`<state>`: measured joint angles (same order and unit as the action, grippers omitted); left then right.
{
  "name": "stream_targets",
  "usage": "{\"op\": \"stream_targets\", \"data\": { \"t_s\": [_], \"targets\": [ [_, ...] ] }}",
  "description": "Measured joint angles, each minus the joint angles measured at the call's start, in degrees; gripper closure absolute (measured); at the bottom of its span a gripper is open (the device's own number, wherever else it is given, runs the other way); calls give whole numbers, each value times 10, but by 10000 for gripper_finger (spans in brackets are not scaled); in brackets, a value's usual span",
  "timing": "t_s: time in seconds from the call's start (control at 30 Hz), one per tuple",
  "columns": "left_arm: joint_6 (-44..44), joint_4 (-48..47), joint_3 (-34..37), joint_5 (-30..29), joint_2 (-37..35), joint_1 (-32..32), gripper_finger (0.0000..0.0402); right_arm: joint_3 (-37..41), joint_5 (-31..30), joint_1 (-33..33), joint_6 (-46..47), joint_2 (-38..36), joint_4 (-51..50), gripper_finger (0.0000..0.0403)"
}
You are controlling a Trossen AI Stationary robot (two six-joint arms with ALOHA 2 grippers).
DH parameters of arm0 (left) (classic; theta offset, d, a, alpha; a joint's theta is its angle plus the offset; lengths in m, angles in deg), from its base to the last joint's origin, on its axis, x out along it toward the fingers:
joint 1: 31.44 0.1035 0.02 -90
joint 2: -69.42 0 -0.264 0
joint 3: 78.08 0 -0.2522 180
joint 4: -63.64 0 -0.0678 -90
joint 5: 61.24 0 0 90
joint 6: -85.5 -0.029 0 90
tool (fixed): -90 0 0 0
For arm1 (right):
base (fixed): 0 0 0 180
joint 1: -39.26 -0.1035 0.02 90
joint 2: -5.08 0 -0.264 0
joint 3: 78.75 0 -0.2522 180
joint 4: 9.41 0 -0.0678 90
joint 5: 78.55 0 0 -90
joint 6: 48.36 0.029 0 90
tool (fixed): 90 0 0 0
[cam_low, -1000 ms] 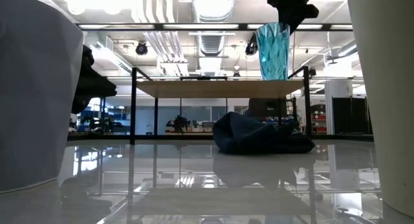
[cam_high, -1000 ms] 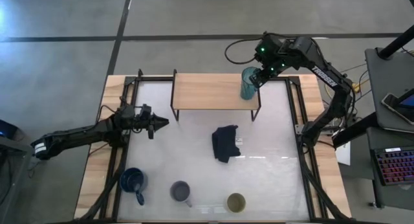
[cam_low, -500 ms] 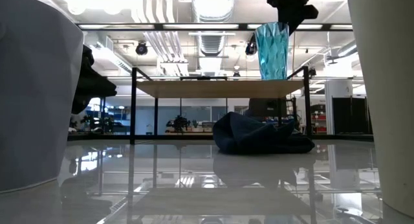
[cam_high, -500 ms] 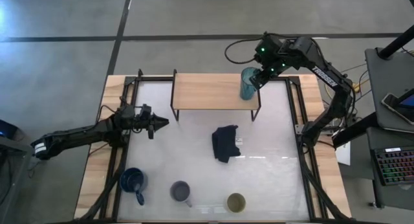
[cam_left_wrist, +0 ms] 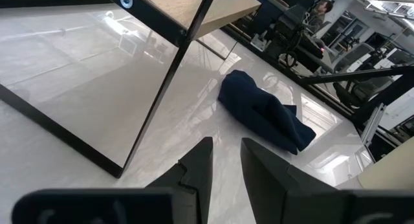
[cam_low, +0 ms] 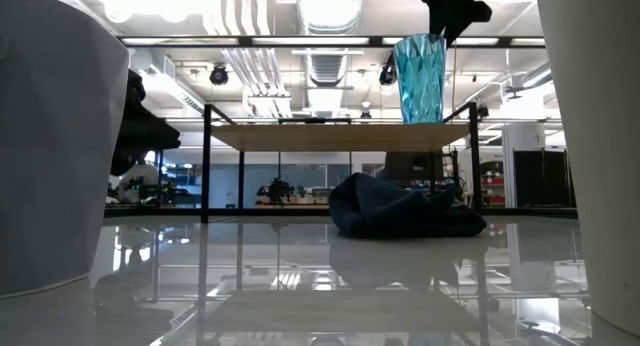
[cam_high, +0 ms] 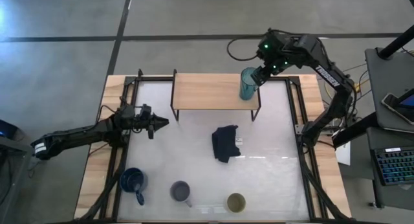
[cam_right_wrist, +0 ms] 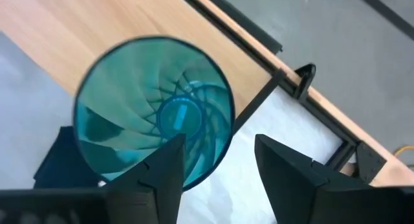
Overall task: Stack small to large cups/mugs on shelf
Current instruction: Put the light brown cup on the shelf
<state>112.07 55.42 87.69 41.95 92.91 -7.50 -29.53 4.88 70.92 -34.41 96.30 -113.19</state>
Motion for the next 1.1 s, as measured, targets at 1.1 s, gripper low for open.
{"op": "stream_targets", "data": {
  "t_s": [1.1],
  "targets": [
    [0,0,0,0,0,0,335,-180,73,-140,-36,-20,158,218]
  ]
}}
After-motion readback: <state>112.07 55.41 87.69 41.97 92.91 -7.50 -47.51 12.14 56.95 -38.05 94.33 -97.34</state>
